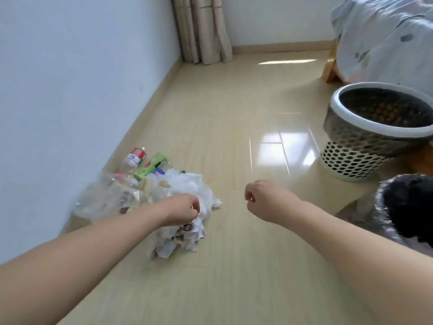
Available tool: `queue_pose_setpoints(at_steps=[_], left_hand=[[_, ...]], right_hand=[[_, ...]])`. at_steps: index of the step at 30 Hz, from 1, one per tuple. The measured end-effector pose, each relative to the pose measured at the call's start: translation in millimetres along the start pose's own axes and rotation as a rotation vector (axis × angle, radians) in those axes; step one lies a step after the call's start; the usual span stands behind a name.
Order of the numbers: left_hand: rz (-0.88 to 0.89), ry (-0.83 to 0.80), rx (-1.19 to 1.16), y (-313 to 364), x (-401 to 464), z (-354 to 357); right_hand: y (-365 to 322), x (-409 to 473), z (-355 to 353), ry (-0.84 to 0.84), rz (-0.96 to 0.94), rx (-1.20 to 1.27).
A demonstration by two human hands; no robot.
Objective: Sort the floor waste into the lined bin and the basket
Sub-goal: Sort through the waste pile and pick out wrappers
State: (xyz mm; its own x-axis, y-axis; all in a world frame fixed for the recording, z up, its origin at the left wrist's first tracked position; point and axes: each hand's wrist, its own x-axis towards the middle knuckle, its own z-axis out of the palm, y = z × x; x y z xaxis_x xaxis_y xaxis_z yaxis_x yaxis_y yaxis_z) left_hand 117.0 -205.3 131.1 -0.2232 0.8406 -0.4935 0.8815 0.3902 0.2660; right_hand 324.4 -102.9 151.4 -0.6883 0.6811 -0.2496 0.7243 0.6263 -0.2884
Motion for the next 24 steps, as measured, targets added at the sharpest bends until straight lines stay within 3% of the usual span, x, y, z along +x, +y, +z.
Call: queue_pose_setpoints(at_steps=[3, 8, 12, 17, 21, 24], left_hand=[[-0.113, -0.075, -0.024, -93.5, -24.6, 25.6], [-0.302, -0.105, -0.239, -199.3, -40.9, 89.3], [-0.396, 0.079, -0.539, -223.6, -16.6, 122.9], [-0.425, 0.222, -0.746, -221.3, 17.7, 131.1], [-0.428, 0.227, -0.653, -233.7, 24.9, 132.6], [-0.419, 0.211, -0.446, -248.3, 14.7, 134.6]], right_hand=[[-74.6, 29.3, 44.4, -0.062, -0.154, -0.009], [-147.6, 57.6, 135.5, -0.202, -0.21, -0.006], [-175.9, 70.1, 180.9, -0.282, -0.112, 0.021], [-195.5, 82.4, 214.0, -0.23, -0.047, 0.048], [-205.0, 86.5, 225.8, -0.165, -0.092, -0.014], [-209.8, 90.9, 234.1, -0.15, -0.158, -0.032]])
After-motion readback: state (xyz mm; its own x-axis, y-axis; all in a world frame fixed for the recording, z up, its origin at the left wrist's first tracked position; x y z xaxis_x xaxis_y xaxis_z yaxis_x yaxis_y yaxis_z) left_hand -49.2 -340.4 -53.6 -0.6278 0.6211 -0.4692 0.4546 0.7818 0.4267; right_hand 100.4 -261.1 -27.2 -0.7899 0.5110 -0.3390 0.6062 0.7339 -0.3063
